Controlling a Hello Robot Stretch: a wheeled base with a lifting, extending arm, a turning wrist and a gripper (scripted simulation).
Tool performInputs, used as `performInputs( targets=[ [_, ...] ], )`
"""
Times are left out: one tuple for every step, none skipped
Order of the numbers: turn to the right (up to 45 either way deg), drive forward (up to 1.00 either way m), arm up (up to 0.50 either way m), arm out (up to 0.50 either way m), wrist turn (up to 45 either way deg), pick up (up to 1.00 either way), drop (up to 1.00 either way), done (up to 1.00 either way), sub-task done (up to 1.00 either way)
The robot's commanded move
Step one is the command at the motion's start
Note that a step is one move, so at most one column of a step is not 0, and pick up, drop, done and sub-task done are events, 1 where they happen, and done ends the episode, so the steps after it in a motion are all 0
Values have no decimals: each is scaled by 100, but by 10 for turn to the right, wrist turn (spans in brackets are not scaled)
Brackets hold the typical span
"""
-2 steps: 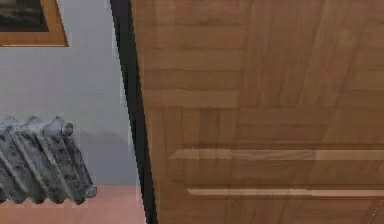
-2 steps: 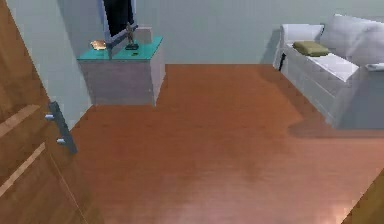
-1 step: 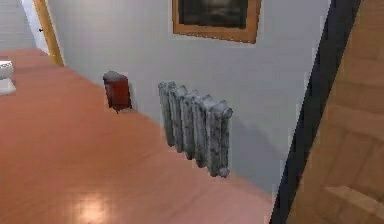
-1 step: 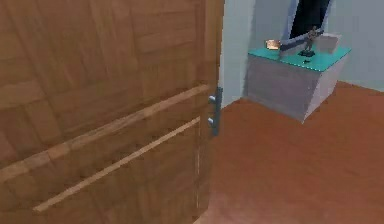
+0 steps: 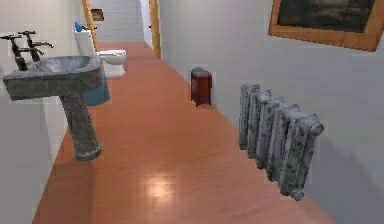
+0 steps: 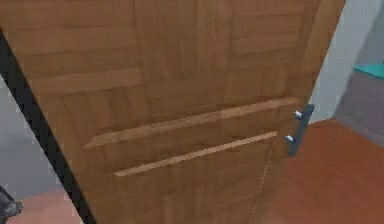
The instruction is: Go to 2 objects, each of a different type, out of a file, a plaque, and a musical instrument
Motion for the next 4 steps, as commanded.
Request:
performInputs(
  targets=[
    [0, 30, 0, 0, 0, 0, 0, 0, 0],
    [-450, 0, 0, 0, 0, 0, 0, 0, 0],
    [-120, 0, 0, 0, 0, 0, 0, 0, 0],
    [0, 30, 0, 0, 0, 0, 0, 0, 0]
  ],
)
